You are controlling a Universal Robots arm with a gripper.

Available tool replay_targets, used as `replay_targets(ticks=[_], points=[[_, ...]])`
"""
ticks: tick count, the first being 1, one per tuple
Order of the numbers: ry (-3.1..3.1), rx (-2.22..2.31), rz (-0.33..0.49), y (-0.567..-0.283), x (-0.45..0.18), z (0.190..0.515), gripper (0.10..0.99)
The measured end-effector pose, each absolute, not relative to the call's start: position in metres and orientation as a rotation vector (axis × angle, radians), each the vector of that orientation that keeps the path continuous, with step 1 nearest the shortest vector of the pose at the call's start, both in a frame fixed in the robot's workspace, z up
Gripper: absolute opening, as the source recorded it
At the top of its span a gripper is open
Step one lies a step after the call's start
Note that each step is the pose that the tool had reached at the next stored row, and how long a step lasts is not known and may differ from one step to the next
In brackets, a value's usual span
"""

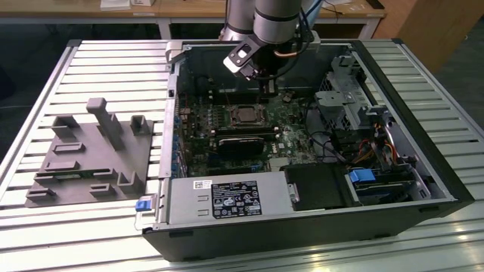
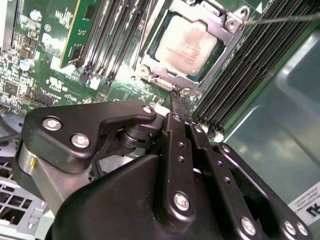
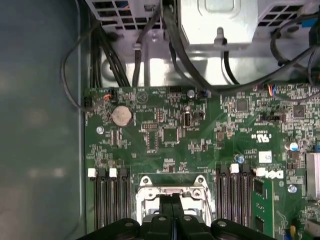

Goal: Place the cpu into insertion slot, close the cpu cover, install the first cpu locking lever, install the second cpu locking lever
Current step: 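Close the cpu cover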

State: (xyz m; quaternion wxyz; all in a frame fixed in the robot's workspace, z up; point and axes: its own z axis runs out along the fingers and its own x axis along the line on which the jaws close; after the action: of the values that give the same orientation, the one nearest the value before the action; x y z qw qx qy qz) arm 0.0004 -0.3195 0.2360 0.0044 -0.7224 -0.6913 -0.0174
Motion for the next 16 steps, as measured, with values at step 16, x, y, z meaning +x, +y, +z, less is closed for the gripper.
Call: replay_targets(ticks=[16], points=[[-2.177,-2.248,-0.055,-0.323,-0.019,0.223,0.106]])
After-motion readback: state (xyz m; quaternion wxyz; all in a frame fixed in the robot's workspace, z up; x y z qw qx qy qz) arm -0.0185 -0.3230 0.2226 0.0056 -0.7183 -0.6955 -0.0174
